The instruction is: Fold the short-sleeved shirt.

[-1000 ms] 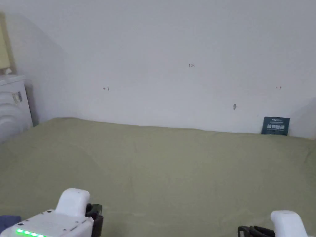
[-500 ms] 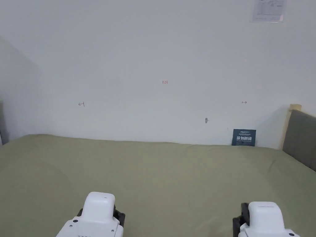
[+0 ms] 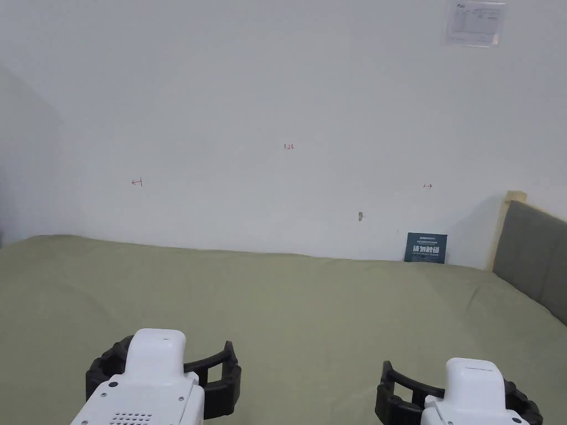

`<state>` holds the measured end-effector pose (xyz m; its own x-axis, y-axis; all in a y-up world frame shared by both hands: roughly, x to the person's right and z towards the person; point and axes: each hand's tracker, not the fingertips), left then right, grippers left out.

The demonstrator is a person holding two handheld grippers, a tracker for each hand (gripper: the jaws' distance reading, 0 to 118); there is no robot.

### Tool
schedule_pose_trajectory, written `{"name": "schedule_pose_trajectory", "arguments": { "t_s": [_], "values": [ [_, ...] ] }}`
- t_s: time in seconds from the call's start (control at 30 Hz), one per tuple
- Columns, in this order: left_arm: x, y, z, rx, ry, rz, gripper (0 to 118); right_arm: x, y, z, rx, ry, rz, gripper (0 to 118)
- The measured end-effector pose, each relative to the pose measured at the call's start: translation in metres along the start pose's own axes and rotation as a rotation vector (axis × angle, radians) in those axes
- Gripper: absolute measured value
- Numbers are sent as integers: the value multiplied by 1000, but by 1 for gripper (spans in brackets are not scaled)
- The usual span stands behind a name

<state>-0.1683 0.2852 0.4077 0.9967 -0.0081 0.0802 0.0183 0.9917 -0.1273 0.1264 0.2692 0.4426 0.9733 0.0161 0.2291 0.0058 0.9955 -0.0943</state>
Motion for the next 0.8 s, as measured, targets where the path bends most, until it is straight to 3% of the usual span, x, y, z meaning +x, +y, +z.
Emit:
{"name": "schedule_pose_trajectory", "arguments": {
  "t_s": [0.1, 0.23, 0.33, 0.43, 0.5, 0.7, 0.8],
  "values": [
    [2, -1, -1, 0, -12, -17, 114, 0, 0, 1, 0, 25, -11, 118],
    [3, 1, -12, -11, 26, -13, 114, -9, -2, -2, -11, -7, 63, 118],
    [-1, 3, -15, -10, 9, 10, 114, -11, -1, -2, 6, 25, 72, 118],
    [-3, 7, -15, -1, -15, 25, 114, -6, 2, 0, 28, 123, -15, 118],
    [-2, 10, -15, 5, -20, 13, 114, -3, 5, -1, 18, 139, -63, 118],
    [-5, 12, -12, 13, -25, -11, 114, -7, 14, -7, -18, 19, -31, 118],
    [-8, 12, -11, 7, -22, -3, 114, -9, 16, -8, -17, 16, -19, 118]
  ]
}}
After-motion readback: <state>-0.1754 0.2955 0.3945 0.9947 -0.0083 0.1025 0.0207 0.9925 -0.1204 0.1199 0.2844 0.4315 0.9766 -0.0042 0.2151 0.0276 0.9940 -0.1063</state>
